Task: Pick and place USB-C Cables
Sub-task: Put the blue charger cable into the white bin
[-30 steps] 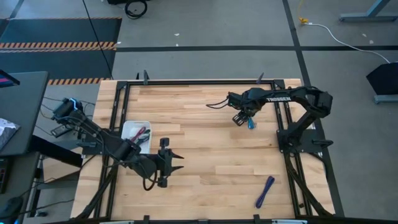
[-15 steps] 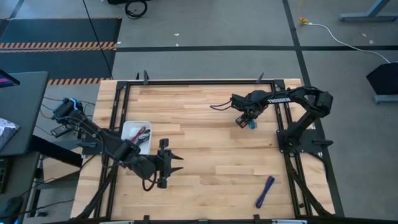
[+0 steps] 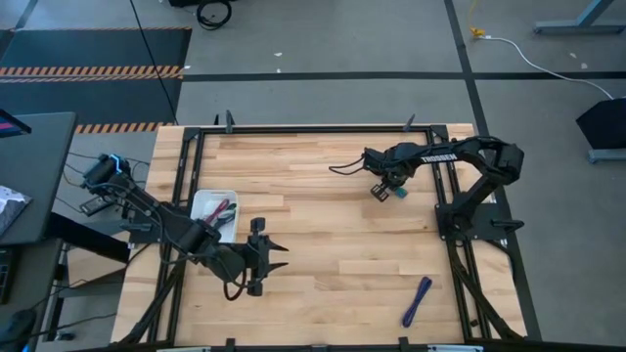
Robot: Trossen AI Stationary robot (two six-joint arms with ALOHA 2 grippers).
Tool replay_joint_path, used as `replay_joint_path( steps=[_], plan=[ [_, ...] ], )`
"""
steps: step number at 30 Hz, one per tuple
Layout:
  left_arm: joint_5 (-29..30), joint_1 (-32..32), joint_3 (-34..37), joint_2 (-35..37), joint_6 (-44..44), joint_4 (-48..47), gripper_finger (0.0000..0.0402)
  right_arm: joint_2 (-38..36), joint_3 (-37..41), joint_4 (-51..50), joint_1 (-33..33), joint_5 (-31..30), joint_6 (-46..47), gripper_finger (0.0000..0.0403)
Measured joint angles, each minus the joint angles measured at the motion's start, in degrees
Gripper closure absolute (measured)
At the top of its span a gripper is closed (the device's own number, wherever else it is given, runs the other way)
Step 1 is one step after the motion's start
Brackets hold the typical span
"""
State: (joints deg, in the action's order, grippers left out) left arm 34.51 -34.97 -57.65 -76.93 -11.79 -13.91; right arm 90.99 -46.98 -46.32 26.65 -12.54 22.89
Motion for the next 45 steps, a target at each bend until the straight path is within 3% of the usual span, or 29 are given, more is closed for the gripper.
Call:
replay_joint_path(
  steps=[5,13,23,33,38,45],
  plan=[
    [1.5,1.1,0.0,0.0,0.0,-0.4,0.0246,-2.4,0.0,4.7,-3.2,1.7,-3.3,0.0396],
    [3.6,3.2,0.0,0.0,0.0,-1.8,0.0246,-13.8,0.0,18.8,-11.0,4.7,-5.4,0.0397],
    [5.2,4.2,0.0,0.0,-4.5,-7.0,0.0246,-25.6,0.0,31.2,-28.4,1.1,-8.2,0.0398],
    [6.2,7.3,0.0,0.0,-7.2,-6.6,0.0246,-21.0,0.0,46.4,-39.6,-1.5,-12.5,0.0398],
    [6.2,8.6,0.0,0.0,-7.6,-6.4,0.0246,-15.5,0.0,55.2,-41.9,-1.3,-13.3,0.0398],
    [6.2,7.8,0.0,0.0,-10.1,-5.6,0.0246,-9.3,0.0,60.8,-42.3,0.2,-22.0,0.0396]
  ],
)
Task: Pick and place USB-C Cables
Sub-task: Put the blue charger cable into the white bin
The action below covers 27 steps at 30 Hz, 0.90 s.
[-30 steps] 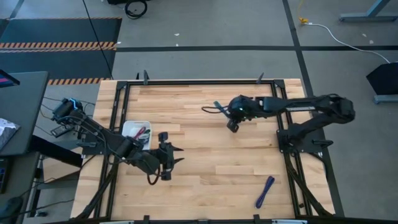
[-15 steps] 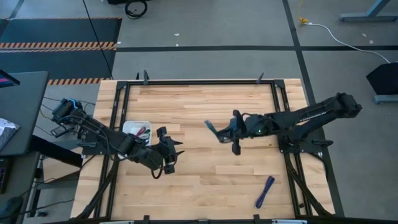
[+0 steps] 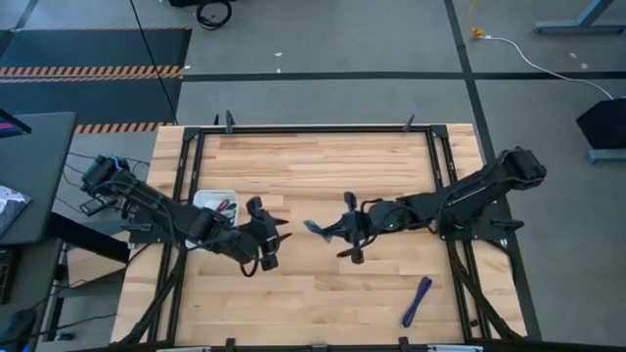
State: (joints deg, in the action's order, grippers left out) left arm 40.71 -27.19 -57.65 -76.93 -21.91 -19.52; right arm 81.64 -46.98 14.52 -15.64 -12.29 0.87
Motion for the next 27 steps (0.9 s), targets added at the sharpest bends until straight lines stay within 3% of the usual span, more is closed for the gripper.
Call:
replay_joint_path(
  steps=[5,11,20,27],
  plan=[
    [0.1,-1.6,0.0,-1.2,0.9,2.6,0.0241,3.4,0.0,4.7,-0.1,0.2,-4.3,0.0395],
    [-0.1,-1.6,0.1,-5.3,3.6,7.1,0.0206,6.0,0.0,11.0,-0.1,3.4,-5.6,0.0395],
    [-0.5,0.1,0.1,-7.3,6.5,14.6,0.0145,7.4,0.0,11.2,-0.1,6.2,-7.1,0.0394],
    [-0.9,-1.4,0.1,-7.3,11.7,22.3,0.0132,7.4,0.0,11.2,-0.1,6.4,-7.1,0.0393]
  ],
)
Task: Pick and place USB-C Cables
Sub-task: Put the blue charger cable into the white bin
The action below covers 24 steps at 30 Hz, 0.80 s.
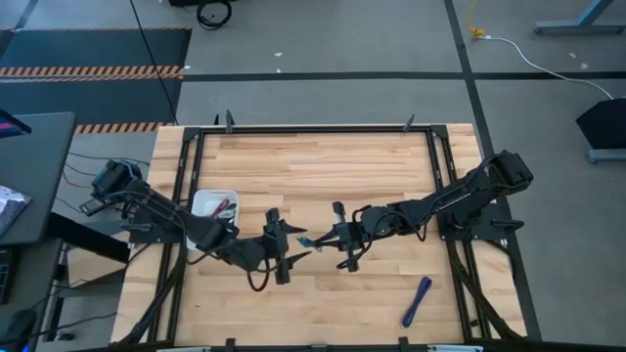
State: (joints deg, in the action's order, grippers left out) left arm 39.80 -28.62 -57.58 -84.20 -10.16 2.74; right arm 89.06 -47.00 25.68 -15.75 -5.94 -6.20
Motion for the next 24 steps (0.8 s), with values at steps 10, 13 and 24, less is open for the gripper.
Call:
replay_joint_path(
  steps=[10,13,24],
  plan=[
    [-0.1,-0.8,0.0,0.0,1.8,3.3,0.0134,0.0,0.0,0.0,0.0,0.0,0.2,0.0393],
    [0.0,-0.4,0.0,-0.6,1.8,3.5,0.0158,0.0,0.0,0.0,0.0,0.0,0.2,0.0393],
    [0.0,-0.2,0.0,-1.4,4.7,3.4,0.0372,0.0,0.0,0.0,0.0,0.1,2.1,0.0379]
  ],
)
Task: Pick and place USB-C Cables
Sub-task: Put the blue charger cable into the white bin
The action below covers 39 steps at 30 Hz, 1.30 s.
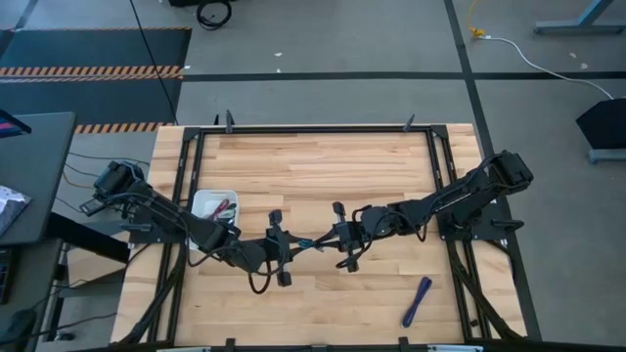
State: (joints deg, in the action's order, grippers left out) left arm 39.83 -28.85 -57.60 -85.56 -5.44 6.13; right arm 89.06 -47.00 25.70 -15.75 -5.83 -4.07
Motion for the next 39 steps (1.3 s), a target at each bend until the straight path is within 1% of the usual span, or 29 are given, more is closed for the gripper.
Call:
replay_joint_path(
  steps=[9,15,18,22,25,30,35,39],
  plan=[
    [0.0,-0.3,0.0,1.0,0.0,-2.4,0.0363,0.0,0.0,0.2,0.0,-0.1,0.0,0.0369],
    [0.2,-0.6,0.0,4.6,-3.0,-8.2,0.037,0.0,0.0,-0.4,0.0,-0.2,-0.1,0.0366],
    [0.6,-0.7,0.0,6.4,-5.3,-11.9,0.037,0.0,0.0,-0.3,0.0,0.1,-0.5,0.0354],
    [0.9,-0.6,-0.1,9.0,-9.4,-17.7,0.037,-0.1,0.0,-0.4,0.0,0.1,-0.6,0.0321],
    [0.5,-0.7,-1.5,10.5,-15.0,-28.3,0.037,-0.1,0.0,-2.2,-0.3,0.1,1.0,0.0289],
    [-0.5,-1.3,-6.8,11.5,-29.9,-50.1,0.037,-0.1,0.0,-8.3,-1.0,0.1,6.2,0.0251],
    [-6.1,-1.3,-11.9,11.5,-42.5,-67.5,0.0367,-0.1,0.0,-10.2,-1.4,0.1,10.2,0.0237],
    [-9.6,0.2,-13.4,11.5,-51.6,-82.3,0.037,-0.1,0.0,-10.0,-1.7,0.1,10.4,0.0237]
  ],
)
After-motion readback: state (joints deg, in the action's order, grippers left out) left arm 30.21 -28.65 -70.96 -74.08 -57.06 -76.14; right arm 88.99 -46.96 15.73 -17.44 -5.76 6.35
